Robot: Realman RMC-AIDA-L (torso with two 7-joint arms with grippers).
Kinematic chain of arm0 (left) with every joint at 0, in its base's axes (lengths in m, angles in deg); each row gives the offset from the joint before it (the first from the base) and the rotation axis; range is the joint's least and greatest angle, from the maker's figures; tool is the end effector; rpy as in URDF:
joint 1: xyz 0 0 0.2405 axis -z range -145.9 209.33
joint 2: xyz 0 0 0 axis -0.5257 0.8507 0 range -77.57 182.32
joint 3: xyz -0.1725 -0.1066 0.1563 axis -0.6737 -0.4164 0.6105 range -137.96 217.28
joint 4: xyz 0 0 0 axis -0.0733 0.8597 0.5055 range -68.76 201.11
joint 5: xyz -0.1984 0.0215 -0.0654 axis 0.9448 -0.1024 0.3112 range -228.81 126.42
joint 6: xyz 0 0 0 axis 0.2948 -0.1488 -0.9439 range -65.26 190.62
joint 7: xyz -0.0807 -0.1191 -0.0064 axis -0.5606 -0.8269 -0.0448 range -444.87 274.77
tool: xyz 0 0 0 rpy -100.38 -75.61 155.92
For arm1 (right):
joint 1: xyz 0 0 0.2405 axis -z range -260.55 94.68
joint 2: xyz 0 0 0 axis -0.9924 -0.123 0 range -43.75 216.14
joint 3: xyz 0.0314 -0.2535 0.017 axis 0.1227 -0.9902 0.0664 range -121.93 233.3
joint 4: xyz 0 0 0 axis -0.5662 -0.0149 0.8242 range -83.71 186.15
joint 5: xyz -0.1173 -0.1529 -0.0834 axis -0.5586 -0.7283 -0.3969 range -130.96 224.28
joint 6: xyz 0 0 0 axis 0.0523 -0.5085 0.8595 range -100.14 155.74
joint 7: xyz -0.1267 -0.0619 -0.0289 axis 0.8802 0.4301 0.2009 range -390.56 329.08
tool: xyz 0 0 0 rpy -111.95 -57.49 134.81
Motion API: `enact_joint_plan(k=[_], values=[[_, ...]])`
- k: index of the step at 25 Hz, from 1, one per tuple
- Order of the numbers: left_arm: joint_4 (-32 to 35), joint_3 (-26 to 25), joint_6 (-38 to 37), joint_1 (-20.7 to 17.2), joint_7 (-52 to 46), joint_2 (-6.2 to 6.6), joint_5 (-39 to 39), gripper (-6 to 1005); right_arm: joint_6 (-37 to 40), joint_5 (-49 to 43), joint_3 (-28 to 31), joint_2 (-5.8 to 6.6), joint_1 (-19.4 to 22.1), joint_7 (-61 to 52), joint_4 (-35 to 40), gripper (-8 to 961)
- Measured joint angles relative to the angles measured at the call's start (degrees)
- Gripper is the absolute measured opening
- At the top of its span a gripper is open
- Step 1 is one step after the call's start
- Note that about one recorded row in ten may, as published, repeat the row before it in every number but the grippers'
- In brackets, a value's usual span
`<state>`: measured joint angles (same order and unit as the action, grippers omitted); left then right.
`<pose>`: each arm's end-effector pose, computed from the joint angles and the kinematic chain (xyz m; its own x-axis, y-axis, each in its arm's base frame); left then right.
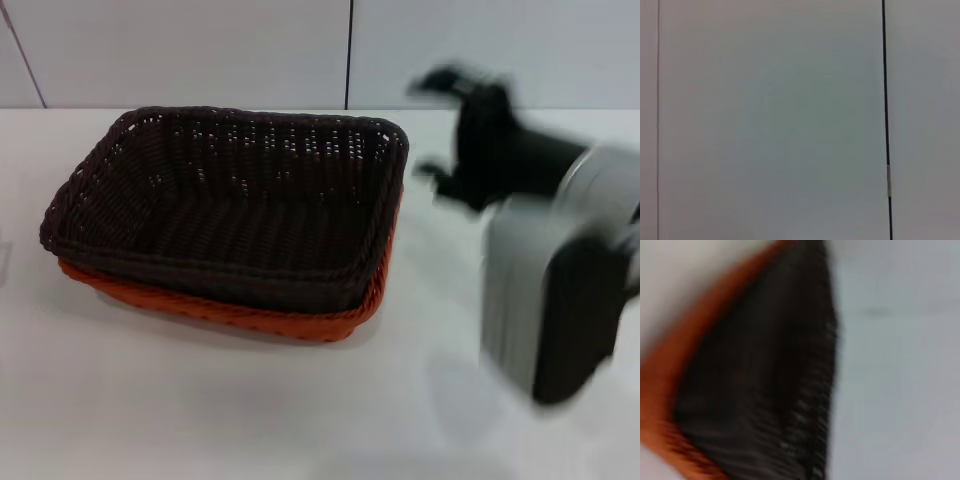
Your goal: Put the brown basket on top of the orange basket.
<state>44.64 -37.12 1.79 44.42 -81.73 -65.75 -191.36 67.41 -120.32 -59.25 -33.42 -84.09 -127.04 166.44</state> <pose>-0.3843 0.2979 0.0440 0.7411 -0.0435 0.6700 0.6559 0.2602 -0.7086 0.0905 0.2909 0.0048 0.6688 0.4747 0.5721 0.7394 -0.3443 -0.5786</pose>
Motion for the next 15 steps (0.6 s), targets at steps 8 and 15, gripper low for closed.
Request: enact_joint_plan(k=[8, 15], values=[[-0.47, -1.80, -0.28, 0.21, -0.10, -0.15, 0.09, 798, -32.63, 1.58, 12.82, 0.12, 2.05, -26.71, -16.19, 784], [-0.47, -2.75, -0.52, 0.30, -0.13, -0.15, 0.07, 798, -67.78, 24.26, 14.97, 0.38, 2.78, -33.84, -37.01, 784]])
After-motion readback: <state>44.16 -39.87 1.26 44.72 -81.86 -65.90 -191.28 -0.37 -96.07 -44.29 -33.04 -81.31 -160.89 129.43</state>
